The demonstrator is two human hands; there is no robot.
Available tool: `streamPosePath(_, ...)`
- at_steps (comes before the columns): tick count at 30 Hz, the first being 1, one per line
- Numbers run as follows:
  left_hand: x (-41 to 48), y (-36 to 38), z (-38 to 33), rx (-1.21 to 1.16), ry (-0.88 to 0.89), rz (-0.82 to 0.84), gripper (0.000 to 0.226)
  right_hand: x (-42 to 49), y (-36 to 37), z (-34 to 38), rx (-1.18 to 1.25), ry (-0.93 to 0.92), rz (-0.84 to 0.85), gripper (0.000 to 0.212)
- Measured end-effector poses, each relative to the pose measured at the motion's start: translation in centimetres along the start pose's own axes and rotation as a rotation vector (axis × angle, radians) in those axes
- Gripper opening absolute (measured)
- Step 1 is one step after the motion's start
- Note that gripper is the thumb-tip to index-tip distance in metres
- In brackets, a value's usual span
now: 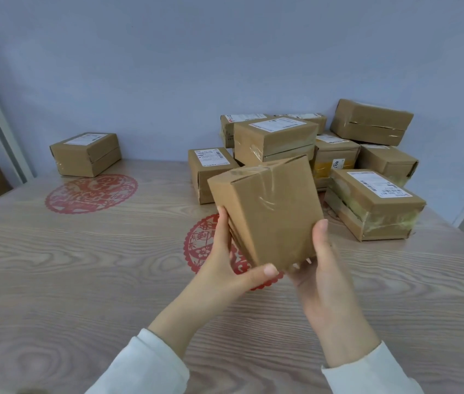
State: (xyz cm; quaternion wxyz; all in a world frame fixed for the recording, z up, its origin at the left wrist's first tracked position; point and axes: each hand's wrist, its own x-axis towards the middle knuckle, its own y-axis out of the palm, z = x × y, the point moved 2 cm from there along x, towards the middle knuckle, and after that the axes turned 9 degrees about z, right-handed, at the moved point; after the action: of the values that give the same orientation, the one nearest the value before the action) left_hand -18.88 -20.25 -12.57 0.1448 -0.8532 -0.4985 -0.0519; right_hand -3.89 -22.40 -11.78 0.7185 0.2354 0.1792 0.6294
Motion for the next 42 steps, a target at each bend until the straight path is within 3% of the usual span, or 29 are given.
streamPosePath(5, 0.2, -0.7, -0.2, -0.087, -0.012, -0.107, 0.107, -0.8, 0.2, 0.1, -0.463, -0.108, 0.016, 0.050)
streamPosePath(8, 0.3, -1.1, -0.6, -0.081, -0.032, -0.112, 0.089, -0.5, -0.3, 0.3, -0.500, -0.133, 0.080, 0.045)
streamPosePath(13, 0.2, -1.3, -1.0, -0.021, -0.047, -0.105, 0.101, -0.2, -0.2, 0.8, -0.613, -0.170, 0.206, 0.068)
streamPosePath(16, 0.2, -1.3, -1.1, -0.045, -0.039, -0.125, 0.097, -0.2, -0.1, 0.9, -0.620, -0.177, 0.238, 0.077)
streamPosePath(27, 0.3, -1.4, -1.2, -0.041, -0.004, -0.177, 0.095, -0.2, -0.4, 0.7, -0.578, -0.196, 0.277, 0.060)
streamPosePath(32, 0.0, -1.3, -1.3, 0.024, 0.009, -0.130, 0.094, 0.3, -0.7, 0.4, -0.600, -0.188, 0.248, 0.071)
streamPosePath(36, 0.2, -1.6, -1.5, 0.031, 0.011, -0.168, 0.102, 0.1, -0.7, 0.0, -0.594, -0.193, 0.247, 0.068)
streamPosePath(42, 0.2, -1.7, -0.5, 0.019, -0.001, -0.148, 0.095, 0.1, -0.6, 0.0, -0.555, -0.194, 0.259, 0.070)
